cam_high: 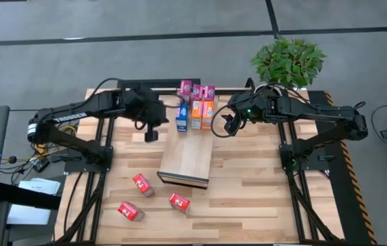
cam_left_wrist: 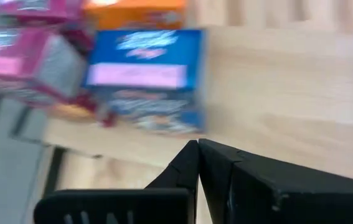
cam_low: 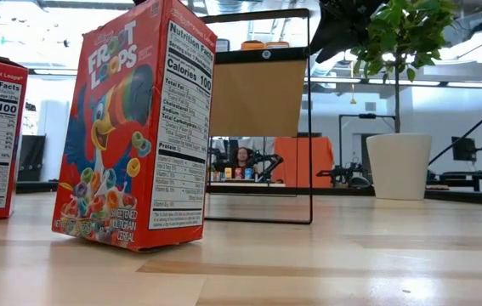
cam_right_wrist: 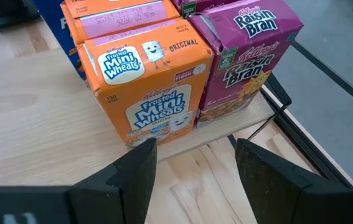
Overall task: Stack cereal on shelf
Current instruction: Put the blue cereal box on the shelf
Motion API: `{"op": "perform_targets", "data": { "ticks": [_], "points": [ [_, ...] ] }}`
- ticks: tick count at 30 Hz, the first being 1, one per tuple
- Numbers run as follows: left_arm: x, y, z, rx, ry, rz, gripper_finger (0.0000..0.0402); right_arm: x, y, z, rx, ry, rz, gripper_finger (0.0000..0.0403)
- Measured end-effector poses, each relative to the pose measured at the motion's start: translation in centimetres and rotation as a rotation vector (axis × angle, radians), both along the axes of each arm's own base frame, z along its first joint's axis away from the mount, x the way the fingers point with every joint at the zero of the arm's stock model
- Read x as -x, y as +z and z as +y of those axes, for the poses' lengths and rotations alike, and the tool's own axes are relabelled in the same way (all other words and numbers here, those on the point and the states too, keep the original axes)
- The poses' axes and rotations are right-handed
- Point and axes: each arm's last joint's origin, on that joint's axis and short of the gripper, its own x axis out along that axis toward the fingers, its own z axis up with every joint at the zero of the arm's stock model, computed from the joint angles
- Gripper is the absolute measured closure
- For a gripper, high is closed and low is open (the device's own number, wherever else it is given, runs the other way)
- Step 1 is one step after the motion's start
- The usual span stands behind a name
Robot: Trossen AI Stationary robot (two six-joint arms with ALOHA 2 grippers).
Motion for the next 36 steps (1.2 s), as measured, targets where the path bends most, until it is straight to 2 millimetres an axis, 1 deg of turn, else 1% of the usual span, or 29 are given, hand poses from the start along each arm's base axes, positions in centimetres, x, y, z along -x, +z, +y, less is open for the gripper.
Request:
{"op": "perform_targets", "data": {
  "ticks": [3, 5, 8, 12, 16, 27, 36],
  "points": [
    [-0.6, 0.1, -1.7, 0.056, -0.064, -0.029, 0.0401, 0.0, 0.0, 0.0, 0.001, -0.001, 0.0, 0.0158],
    [-1.6, -0.2, -2.7, 0.042, -0.096, -0.048, 0.0401, 0.0, 0.0, 0.0, 0.008, 0.006, 0.004, 0.0158],
    [-3.3, -1.2, -3.6, -0.02, -0.124, -0.02, 0.0401, 0.0, 0.0, 0.0, 0.009, 0.006, 0.005, 0.0158],
    [-5.0, -3.1, -3.7, -0.06, -0.133, 0.058, 0.0401, 0.0, 0.0, 0.0, 0.009, 0.007, 0.006, 0.0158],
    [-6.0, -4.3, -3.4, -0.093, -0.148, 0.104, 0.0401, 0.0, 0.0, 0.0, 0.008, 0.007, 0.012, 0.0158],
    [-5.9, -3.8, -1.9, -0.142, -0.08, 0.077, 0.0401, 0.0, 0.0, 0.0, 0.01, 0.008, 0.014, 0.0158],
    [-6.0, -3.6, -1.6, -0.178, -0.052, 0.062, 0.0401, 0.0, 0.0, 0.0, 0.015, 0.013, 0.017, 0.0158]
  ]
}}
